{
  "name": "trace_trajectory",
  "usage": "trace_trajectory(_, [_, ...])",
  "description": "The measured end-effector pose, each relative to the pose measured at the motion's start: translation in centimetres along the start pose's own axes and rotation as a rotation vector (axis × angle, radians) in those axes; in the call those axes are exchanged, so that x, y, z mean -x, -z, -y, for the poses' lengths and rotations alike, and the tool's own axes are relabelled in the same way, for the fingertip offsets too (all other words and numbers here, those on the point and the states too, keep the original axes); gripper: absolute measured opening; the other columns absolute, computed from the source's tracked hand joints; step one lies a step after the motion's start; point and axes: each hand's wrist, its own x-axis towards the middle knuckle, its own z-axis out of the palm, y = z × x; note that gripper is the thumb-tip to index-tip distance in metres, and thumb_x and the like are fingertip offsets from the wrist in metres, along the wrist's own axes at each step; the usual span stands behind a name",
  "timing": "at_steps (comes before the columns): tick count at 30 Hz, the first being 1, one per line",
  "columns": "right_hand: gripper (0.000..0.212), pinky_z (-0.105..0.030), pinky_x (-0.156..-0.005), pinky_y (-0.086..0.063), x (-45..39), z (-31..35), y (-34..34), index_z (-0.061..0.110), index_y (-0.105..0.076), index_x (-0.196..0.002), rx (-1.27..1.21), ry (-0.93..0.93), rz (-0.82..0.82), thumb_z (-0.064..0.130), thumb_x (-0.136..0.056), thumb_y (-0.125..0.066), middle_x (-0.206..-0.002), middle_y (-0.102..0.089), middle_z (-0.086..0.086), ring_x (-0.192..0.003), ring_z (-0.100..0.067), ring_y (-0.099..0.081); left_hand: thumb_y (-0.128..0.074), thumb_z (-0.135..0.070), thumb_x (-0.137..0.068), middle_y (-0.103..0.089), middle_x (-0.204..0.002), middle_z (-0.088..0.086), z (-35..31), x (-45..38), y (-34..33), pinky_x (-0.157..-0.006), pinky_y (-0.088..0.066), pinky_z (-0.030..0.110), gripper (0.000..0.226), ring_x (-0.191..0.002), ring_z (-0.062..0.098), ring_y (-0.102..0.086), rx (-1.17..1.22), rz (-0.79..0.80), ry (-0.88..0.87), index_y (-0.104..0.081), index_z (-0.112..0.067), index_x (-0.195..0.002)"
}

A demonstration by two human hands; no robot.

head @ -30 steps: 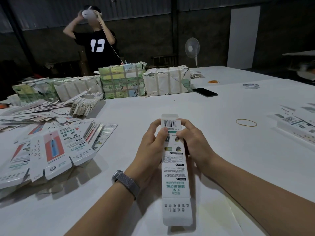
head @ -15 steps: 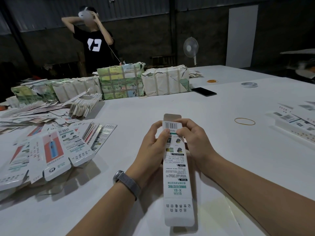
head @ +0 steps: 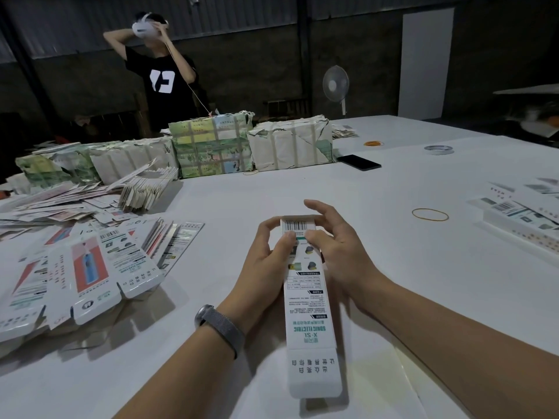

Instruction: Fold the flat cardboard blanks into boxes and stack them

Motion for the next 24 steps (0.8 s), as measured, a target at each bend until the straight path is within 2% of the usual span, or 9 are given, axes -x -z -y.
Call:
trace_trajectory(3, [0.036, -0.03, -0.071, -0.059, -0.08, -0.08, -0.01, 0.026, -0.061, -0.12, -0.019, -0.026, 0.014, -0.001, -0.099, -0.047, -0.111, -0.068, -0.003, -0.076, -0.014, -0.071, -0.049, -0.022, -0.106, -0.076, -0.085, 0.007, 0.0, 0.05, 0.02, -0.059, -0.054, 0.031, 0.018, -0.07, 0.022, -0.072, -0.004, 0.002, -0.003, -0.051, -0.026, -0.123])
trace_trajectory(7, [0.023, -0.023, -0.06, -0.055, -0.27, -0.05, 0.11, 0.018, -0.064, -0.103, -0.016, -0.031, -0.014, 0.0, -0.097, -0.051, -0.097, -0.069, -0.001, -0.067, -0.01, -0.069, -0.049, -0.02, -0.106, -0.076, -0.085, 0.008, -0.25, 0.27, -0.05, -0.058, -0.055, 0.031, 0.017, -0.07, 0.023, -0.072, -0.001, 0.031, -0.004, -0.051, -0.027, -0.121])
trace_trajectory(9, [0.014, -0.026, -0.058, -0.053, -0.43, -0.06, 0.24, 0.016, -0.064, -0.092, -0.028, -0.042, -0.054, 0.005, -0.097, -0.056, -0.09, -0.067, -0.005, -0.064, -0.013, -0.066, -0.05, -0.021, -0.105, -0.077, -0.086, 0.009, -0.38, 0.42, -0.19, -0.057, -0.055, 0.029, 0.016, -0.071, 0.022, -0.073, -0.003, 0.059, 0.009, -0.052, -0.03, -0.119])
trace_trajectory(13, [0.024, -0.035, -0.063, -0.05, -0.78, -0.22, 0.44, 0.015, -0.059, -0.073, -0.061, -0.052, -0.116, 0.014, -0.097, -0.061, -0.07, -0.062, -0.008, -0.062, -0.022, -0.059, -0.05, -0.021, -0.105, -0.077, -0.087, 0.008, -0.4, 0.52, -0.45, -0.058, -0.056, 0.03, 0.016, -0.07, 0.022, -0.073, -0.015, 0.114, 0.025, -0.051, -0.03, -0.118])
trace_trajectory(19, [0.015, -0.035, -0.062, -0.054, -0.83, -0.66, 0.41, 0.018, -0.065, -0.086, -0.072, -0.175, -0.071, 0.01, -0.096, -0.057, -0.071, -0.069, -0.004, -0.061, -0.021, -0.066, -0.05, -0.019, -0.106, -0.076, -0.083, 0.006, -0.17, 0.34, -0.46, -0.059, -0.055, 0.03, 0.016, -0.068, 0.021, -0.072, -0.043, 0.118, 0.015, -0.054, -0.031, -0.115])
trace_trajectory(24, [0.019, -0.03, -0.052, -0.053, -0.95, -0.25, 0.87, 0.012, -0.068, -0.078, -0.021, -0.185, -0.093, 0.004, -0.092, -0.058, -0.065, -0.069, -0.003, -0.055, -0.019, -0.066, -0.05, -0.021, -0.106, -0.076, -0.08, 0.005, -0.23, 0.44, -0.33, -0.056, -0.055, 0.027, 0.015, -0.066, 0.02, -0.072, -0.108, 0.151, 0.017, -0.053, -0.03, -0.117])
